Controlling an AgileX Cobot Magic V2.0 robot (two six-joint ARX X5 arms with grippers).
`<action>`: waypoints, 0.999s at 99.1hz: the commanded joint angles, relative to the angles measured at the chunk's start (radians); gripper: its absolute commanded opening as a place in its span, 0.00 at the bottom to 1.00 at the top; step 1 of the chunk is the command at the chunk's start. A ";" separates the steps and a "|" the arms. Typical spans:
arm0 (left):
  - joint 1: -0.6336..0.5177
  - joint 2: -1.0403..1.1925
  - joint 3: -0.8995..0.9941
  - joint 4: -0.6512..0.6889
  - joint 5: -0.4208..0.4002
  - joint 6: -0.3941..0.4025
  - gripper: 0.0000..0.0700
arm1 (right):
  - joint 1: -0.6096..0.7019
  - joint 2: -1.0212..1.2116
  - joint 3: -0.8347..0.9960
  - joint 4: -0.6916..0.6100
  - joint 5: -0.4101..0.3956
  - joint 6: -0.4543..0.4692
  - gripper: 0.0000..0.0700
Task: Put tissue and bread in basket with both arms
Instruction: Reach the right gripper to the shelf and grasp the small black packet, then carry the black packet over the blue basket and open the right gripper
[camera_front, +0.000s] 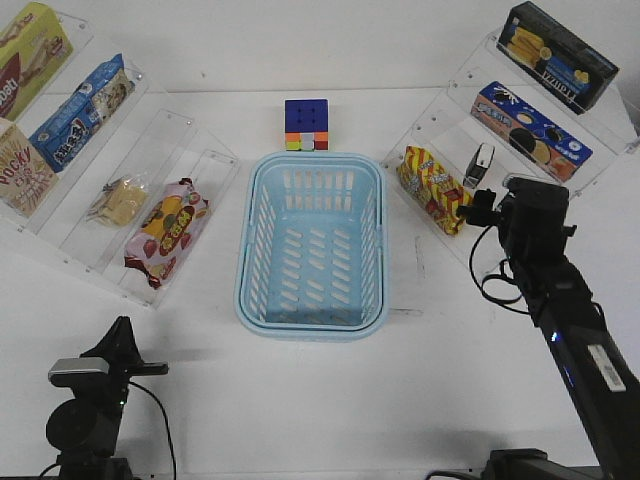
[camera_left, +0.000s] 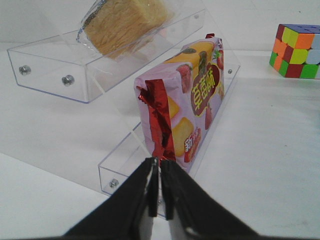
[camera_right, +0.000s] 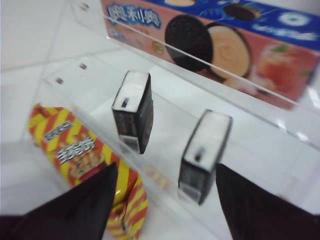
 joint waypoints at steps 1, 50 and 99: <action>0.000 -0.002 -0.020 0.014 0.002 0.013 0.00 | -0.013 0.066 0.038 0.002 0.013 -0.012 0.64; 0.000 -0.002 -0.020 0.014 0.002 0.013 0.00 | -0.056 0.127 0.105 -0.014 -0.004 -0.050 0.00; 0.000 -0.002 -0.020 0.014 0.002 0.013 0.00 | 0.295 -0.082 0.148 -0.010 -0.457 -0.024 0.00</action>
